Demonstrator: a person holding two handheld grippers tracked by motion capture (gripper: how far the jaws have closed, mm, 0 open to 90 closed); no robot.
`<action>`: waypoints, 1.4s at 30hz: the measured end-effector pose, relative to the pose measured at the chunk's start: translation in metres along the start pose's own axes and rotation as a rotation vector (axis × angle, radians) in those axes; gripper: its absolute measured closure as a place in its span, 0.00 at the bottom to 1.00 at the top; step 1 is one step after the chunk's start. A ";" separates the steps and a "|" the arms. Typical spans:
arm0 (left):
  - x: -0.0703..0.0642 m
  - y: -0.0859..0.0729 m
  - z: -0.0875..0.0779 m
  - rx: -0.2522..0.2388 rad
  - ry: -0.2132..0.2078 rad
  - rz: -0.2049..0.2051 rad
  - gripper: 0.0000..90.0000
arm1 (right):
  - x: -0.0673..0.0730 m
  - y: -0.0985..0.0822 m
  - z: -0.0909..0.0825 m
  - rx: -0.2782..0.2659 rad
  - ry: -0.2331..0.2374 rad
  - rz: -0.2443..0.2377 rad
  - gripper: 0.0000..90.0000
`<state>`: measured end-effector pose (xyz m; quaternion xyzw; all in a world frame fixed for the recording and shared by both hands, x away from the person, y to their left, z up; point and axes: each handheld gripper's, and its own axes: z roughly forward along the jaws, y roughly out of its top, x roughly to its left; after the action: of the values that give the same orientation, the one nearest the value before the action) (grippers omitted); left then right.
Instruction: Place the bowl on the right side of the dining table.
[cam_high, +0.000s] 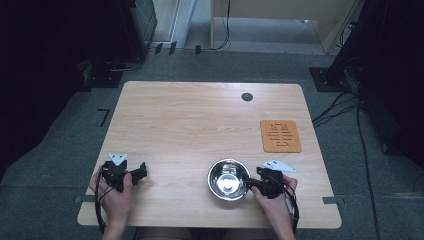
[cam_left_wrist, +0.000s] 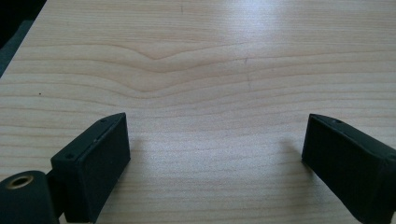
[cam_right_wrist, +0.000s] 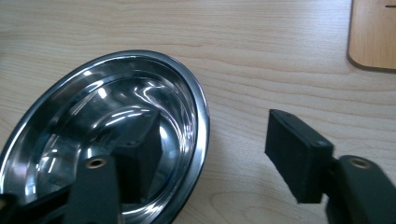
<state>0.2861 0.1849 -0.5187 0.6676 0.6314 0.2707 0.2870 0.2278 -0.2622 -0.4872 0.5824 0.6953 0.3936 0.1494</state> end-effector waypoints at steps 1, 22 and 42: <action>0.000 0.000 0.000 0.000 0.000 0.000 0.08 | 0.001 0.000 0.001 0.003 -0.004 -0.007 0.50; 0.000 0.000 0.000 0.000 -0.001 0.001 0.08 | 0.005 -0.009 0.012 0.027 0.046 0.029 0.84; 0.000 0.000 0.000 0.000 -0.001 0.001 0.08 | 0.000 -0.006 0.004 -0.096 0.135 0.155 0.94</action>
<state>0.2861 0.1849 -0.5187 0.6680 0.6311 0.2704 0.2871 0.2258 -0.2613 -0.4943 0.5987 0.6370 0.4752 0.0992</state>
